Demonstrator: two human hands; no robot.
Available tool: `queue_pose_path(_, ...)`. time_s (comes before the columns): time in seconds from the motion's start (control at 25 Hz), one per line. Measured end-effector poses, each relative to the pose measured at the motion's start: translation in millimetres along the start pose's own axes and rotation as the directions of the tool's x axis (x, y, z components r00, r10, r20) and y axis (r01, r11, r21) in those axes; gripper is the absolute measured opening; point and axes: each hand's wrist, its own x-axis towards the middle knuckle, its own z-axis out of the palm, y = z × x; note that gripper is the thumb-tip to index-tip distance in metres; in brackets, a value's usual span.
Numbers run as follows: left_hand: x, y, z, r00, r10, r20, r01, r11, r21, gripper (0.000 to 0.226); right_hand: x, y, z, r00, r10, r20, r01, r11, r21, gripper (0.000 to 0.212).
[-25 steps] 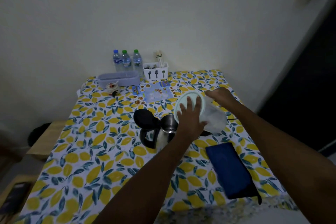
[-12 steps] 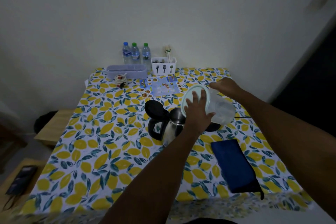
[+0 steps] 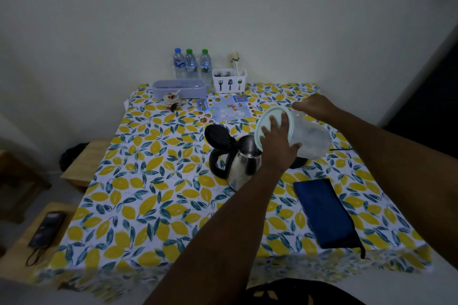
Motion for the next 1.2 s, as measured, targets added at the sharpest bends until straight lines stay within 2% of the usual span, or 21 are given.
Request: queue_pose_path(1.2,-4.9,1.6,-11.5,1.000,0.010,-0.014,-0.010,1.000,-0.017,0.092,-7.3,-8.7,-6.0,1.000,0.005,0.019,-0.004,1.000,-0.006,0.046)
